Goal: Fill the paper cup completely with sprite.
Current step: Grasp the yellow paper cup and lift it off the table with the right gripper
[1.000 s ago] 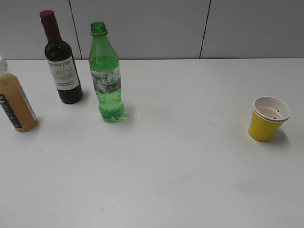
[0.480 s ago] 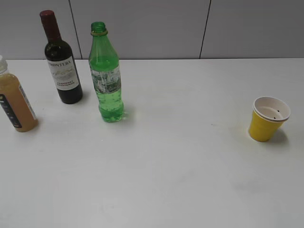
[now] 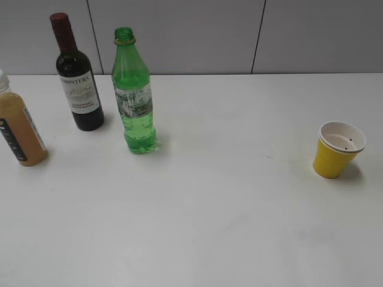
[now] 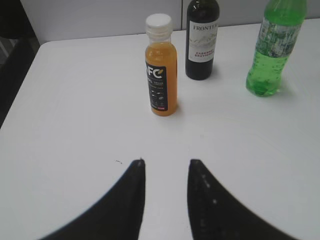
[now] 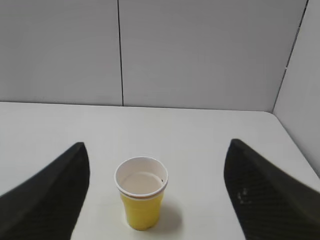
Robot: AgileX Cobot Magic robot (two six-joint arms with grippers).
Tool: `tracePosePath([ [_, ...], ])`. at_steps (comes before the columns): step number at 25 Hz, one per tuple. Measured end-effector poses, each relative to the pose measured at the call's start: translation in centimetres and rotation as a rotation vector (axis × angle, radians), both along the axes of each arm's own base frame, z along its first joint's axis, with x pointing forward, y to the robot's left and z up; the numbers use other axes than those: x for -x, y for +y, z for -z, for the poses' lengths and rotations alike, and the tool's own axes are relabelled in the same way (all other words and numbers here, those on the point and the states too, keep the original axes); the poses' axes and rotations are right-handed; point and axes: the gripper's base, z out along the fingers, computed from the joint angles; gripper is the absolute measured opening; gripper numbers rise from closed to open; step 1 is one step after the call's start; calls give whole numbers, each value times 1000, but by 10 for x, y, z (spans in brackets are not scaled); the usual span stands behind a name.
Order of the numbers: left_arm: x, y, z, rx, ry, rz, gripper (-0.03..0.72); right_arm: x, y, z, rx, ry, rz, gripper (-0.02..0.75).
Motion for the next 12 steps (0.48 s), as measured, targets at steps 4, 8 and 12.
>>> tracePosePath([
  [4,0,0,0,0,0,0,231,-15,1,19,4,32,4,643],
  [8,0,0,0,0,0,0,231,-30,2,32,8,64,7,638],
  [12,0,0,0,0,0,0,231,-45,4,39,29,69,-3,631],
])
